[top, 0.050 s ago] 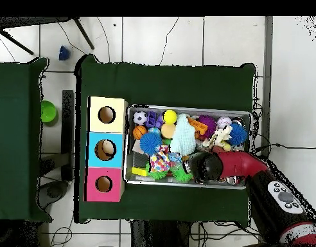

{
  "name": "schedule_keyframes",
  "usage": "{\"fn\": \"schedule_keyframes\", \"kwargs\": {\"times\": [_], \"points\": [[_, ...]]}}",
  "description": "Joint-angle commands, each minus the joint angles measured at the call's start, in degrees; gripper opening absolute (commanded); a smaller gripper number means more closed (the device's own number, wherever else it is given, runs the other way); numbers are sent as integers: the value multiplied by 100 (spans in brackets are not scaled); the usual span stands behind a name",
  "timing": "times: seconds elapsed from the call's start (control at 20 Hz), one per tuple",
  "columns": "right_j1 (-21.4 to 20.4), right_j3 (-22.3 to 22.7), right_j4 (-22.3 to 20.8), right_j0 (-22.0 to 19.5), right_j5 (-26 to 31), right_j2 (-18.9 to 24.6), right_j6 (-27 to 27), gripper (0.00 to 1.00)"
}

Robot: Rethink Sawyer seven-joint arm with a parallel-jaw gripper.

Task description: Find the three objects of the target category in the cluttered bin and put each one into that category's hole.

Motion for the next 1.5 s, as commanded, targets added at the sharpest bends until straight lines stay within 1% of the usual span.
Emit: {"fn": "schedule_keyframes", "kwargs": {"times": [0.05, 0.3, 0.4, 0.6, 0.7, 0.85, 1.05, 1.2, 1.35, 1.5], "points": [[363, -359, -3, -103, -255, 124, -61, 0], [238, -336, 126, -58, -68, 150, -55, 0], [34, -221, 207, -69, 12, 200, -87, 0], [-608, 96, 483, -110, 263, 398, -237, 0], [-874, 185, 630, -124, 354, 497, -303, 0], [-1156, 188, 808, -79, 487, 538, -316, 0], [-1357, 163, 860, -7, 553, 492, -420, 0], [-1457, 177, 908, 43, 580, 431, -400, 0], [-1569, 243, 991, 30, 608, 480, -475, 0], [-1619, 360, 1040, -11, 499, 535, -481, 0]]}}
